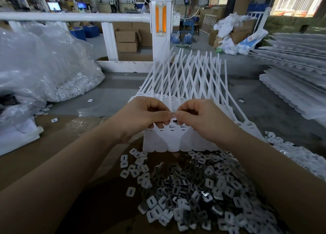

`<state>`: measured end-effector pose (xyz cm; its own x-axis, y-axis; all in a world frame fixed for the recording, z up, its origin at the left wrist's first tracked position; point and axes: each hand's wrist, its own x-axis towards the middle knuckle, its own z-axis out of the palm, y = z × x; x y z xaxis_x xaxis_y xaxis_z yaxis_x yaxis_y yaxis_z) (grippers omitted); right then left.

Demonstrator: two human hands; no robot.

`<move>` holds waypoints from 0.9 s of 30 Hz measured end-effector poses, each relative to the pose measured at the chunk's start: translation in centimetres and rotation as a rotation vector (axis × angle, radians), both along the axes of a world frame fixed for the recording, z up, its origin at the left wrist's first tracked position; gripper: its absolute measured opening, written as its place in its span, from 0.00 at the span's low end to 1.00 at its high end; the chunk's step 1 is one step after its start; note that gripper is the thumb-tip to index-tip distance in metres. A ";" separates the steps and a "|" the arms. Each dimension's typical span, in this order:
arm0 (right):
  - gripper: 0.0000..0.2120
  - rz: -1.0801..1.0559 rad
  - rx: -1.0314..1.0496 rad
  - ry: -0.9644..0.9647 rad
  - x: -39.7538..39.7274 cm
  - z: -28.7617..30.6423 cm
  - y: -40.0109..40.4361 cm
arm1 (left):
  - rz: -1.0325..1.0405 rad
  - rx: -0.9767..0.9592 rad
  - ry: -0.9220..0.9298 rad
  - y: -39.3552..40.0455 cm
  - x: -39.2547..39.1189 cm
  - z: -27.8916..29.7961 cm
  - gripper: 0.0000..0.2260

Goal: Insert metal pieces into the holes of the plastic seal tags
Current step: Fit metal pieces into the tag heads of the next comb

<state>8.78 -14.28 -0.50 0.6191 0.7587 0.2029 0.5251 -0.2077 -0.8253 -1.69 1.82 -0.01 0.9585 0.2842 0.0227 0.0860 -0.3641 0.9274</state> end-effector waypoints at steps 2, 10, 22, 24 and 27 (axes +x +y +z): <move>0.05 -0.001 -0.018 -0.023 0.0 -0.1 0.1 | 0.025 0.047 0.002 0.1 0.1 0.1 0.04; 0.07 0.001 -0.153 -0.144 0.0 -0.9 0.5 | 0.213 0.127 0.273 3.0 -0.7 0.5 0.04; 0.06 0.027 -0.161 -0.138 0.0 -1.1 0.6 | 0.188 0.286 0.476 2.9 -0.2 0.7 0.05; 0.06 0.026 -0.163 -0.136 0.0 -1.1 0.6 | 0.186 0.291 0.484 2.9 -0.2 0.7 0.05; 0.06 0.025 -0.167 -0.130 -0.1 -1.1 0.6 | 0.175 0.292 0.505 3.1 0.0 0.7 0.04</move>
